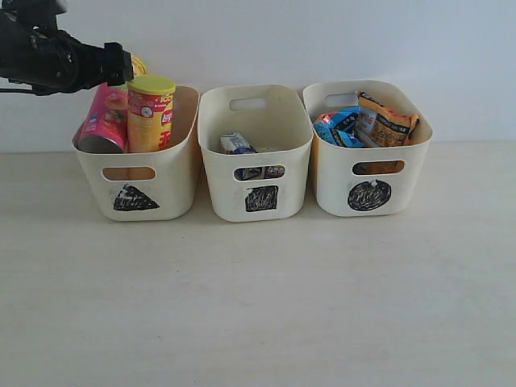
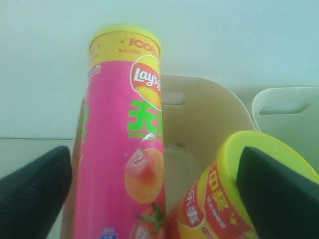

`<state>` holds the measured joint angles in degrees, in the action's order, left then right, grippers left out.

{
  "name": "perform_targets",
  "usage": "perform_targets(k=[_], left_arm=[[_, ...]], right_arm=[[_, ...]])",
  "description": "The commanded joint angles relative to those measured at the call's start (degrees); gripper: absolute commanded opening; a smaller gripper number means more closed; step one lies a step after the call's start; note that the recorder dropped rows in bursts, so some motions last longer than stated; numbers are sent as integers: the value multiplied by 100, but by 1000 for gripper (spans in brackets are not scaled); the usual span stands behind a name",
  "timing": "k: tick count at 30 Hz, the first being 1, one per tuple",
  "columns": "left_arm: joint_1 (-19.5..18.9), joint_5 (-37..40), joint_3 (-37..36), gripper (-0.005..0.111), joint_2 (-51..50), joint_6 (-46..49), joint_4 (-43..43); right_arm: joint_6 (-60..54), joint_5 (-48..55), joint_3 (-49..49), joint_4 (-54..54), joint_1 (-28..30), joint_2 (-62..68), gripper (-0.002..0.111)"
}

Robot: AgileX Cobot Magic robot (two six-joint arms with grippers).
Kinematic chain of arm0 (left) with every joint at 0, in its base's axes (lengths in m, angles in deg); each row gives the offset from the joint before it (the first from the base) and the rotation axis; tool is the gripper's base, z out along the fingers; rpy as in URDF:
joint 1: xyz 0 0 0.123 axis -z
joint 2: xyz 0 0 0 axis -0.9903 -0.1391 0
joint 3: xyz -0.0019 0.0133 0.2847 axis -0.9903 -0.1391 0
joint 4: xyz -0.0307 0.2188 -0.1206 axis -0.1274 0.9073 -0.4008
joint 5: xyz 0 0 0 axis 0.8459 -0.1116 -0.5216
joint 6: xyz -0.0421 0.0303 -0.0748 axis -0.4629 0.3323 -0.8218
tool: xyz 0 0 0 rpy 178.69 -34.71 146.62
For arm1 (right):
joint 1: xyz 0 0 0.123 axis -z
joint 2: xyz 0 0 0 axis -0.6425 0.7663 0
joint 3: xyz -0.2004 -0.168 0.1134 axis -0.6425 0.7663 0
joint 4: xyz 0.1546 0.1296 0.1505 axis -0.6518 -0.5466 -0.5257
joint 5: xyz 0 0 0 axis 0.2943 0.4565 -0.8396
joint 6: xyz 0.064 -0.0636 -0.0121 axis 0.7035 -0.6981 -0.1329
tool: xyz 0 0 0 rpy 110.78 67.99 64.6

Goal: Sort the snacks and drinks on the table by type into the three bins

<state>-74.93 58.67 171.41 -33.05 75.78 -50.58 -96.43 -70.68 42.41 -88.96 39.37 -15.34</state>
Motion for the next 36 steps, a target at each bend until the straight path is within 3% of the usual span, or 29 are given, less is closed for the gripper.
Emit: perform_targets(k=[1, 6, 13, 25, 36], left_arm=[[31, 231, -26, 82, 80, -4, 32], [17, 266, -17, 64, 339, -4, 32], [-70, 459, -17, 5, 787, -4, 32], [-248, 1460, -70, 4, 1492, -303, -15], [-248, 1481, -1023, 4, 3093, -328, -160]], right_arm=[[-14, -52, -3, -16, 38, -32, 0], [-14, -52, -3, -16, 38, -32, 0], [-14, -52, -3, -16, 38, -32, 0], [-14, -52, -3, -16, 38, -32, 0], [-14, -52, -3, -16, 38, -32, 0]])
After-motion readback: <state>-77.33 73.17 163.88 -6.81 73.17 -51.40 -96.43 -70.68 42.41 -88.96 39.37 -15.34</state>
